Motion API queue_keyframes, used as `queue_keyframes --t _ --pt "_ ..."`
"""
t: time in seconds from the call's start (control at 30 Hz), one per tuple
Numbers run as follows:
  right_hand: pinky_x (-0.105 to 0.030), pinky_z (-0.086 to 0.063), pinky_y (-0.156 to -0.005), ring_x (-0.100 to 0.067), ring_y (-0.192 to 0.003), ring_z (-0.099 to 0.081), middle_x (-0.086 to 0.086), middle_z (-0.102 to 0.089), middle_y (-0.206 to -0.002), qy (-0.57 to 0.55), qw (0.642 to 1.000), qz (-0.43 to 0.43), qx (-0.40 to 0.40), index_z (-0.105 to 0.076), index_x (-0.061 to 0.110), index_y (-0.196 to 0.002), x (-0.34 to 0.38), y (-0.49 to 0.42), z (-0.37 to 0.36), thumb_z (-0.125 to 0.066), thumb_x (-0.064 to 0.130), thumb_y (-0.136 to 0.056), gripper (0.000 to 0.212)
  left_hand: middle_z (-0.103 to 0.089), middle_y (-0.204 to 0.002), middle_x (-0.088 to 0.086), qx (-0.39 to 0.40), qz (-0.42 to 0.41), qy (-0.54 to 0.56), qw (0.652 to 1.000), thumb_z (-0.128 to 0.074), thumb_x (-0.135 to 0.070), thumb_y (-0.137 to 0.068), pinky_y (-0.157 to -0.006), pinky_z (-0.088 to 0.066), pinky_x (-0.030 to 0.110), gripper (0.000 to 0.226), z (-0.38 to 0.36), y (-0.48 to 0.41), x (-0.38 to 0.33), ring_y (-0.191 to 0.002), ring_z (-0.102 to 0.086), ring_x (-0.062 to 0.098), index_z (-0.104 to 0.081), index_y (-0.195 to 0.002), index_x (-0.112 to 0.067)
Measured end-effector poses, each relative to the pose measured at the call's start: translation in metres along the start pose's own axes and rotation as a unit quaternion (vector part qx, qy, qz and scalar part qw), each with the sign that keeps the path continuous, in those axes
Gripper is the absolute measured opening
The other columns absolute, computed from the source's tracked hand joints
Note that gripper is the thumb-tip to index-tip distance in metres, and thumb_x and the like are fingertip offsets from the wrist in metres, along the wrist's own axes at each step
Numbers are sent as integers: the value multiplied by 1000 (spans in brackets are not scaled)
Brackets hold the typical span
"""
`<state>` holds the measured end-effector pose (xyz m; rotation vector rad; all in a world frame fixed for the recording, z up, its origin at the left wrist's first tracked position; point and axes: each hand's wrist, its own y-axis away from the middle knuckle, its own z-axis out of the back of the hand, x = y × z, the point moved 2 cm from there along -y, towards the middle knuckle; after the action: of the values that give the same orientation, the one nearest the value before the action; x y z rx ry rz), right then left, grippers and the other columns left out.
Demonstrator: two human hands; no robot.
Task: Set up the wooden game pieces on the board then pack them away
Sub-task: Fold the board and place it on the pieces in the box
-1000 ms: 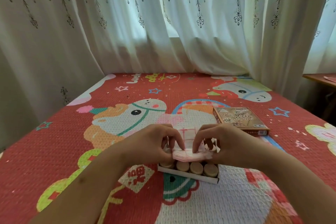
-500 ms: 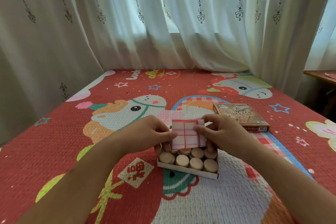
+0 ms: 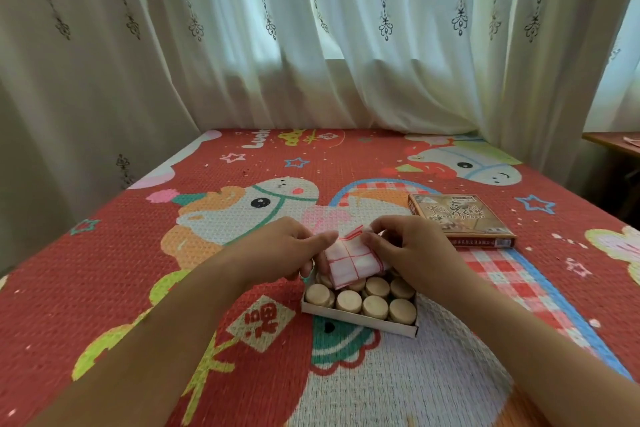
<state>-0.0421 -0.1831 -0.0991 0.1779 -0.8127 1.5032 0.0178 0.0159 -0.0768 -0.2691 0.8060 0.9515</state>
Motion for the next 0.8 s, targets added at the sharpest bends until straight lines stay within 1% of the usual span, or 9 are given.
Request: queue_keyframes --t 0.07,0.13,0.2,0.3,0.4,0.5,0.57,0.63,0.8 --pt "-28 -51 -59 -3 -63 -60 11 -67 -71 18 1000 4 -6 -70 31 -92 1 -2 -3 -58 41 -93 16 -58 -55 -7 -2 -1 -3 1000 -51 -52 -96 -49 -34 21 49 -2 -1 0 -44 -42 4 -75 -71 -17" --pt "-34 -54 -63 -5 -66 -61 12 -67 -73 36 999 3 -9 -70 32 -95 1 -3 -5 -56 45 -93 19 -58 -56 -4 -4 7 -10 1000 -58 -45 -94 -48 -33 21 41 -4 -1 3 -44 -41 6 -76 -74 -14" --pt "-34 -54 -63 -5 -67 -60 14 -66 -74 54 998 1 -14 -69 33 -98 1 -4 -7 -54 46 -93 21 -56 -56 -2 -10 17 -16 1000 -62 -42 -93 -49 -32 22 36 -5 -2 4 -43 -40 7 -76 -75 -13" --pt "-28 -51 -62 -3 -66 -58 14 -65 -75 74 997 3 -19 -66 33 -103 1 -5 -9 -52 48 -94 22 -52 -55 -2 -21 15 -37 999 -65 -39 -91 -52 -31 24 33 -6 -4 4 -42 -38 6 -74 -70 -15" --pt "-28 -49 -69 -7 -76 -58 12 -64 -78 95 995 -2 -31 -63 31 -107 1 -4 -11 -55 50 -91 26 -53 -58 -4 -32 8 -80 996 -67 -38 -87 -51 -33 23 27 -7 -4 4 -46 -41 7 -66 -68 -19" --pt "-31 -46 -77 -11 -86 -54 11 -59 -82 109 993 -15 -37 -59 29 -108 1 -4 -12 -59 53 -88 31 -58 -74 -2 -55 -13 -99 994 -70 -38 -83 -56 -37 27 19 -7 -5 3 -59 -46 11 -57 -85 -24" --pt "-31 -46 -79 -12 -88 -53 11 -57 -87 111 993 -19 -36 -58 29 -108 0 -4 -12 -59 54 -87 33 -60 -89 0 -69 -27 -110 991 -70 -40 -83 -60 -39 26 27 -9 -5 1 -68 -51 10 -54 -101 -27" --pt "-32 -45 -83 -12 -92 -52 11 -57 -92 122 992 -22 -29 -61 29 -107 0 -4 -12 -58 55 -87 33 -59 -94 -3 -79 -27 -108 991 -66 -45 -86 -60 -39 24 33 -13 -6 0 -74 -54 7 -53 -111 -27" --pt "-35 -42 -90 -16 -103 -51 9 -60 -102 150 987 -49 -8 -66 32 -104 -2 -6 -13 -54 60 -87 34 -65 -90 -5 -119 1 -69 990 -70 -47 -85 -58 -39 21 33 -13 -9 5 -78 -59 5 -63 -106 -22"
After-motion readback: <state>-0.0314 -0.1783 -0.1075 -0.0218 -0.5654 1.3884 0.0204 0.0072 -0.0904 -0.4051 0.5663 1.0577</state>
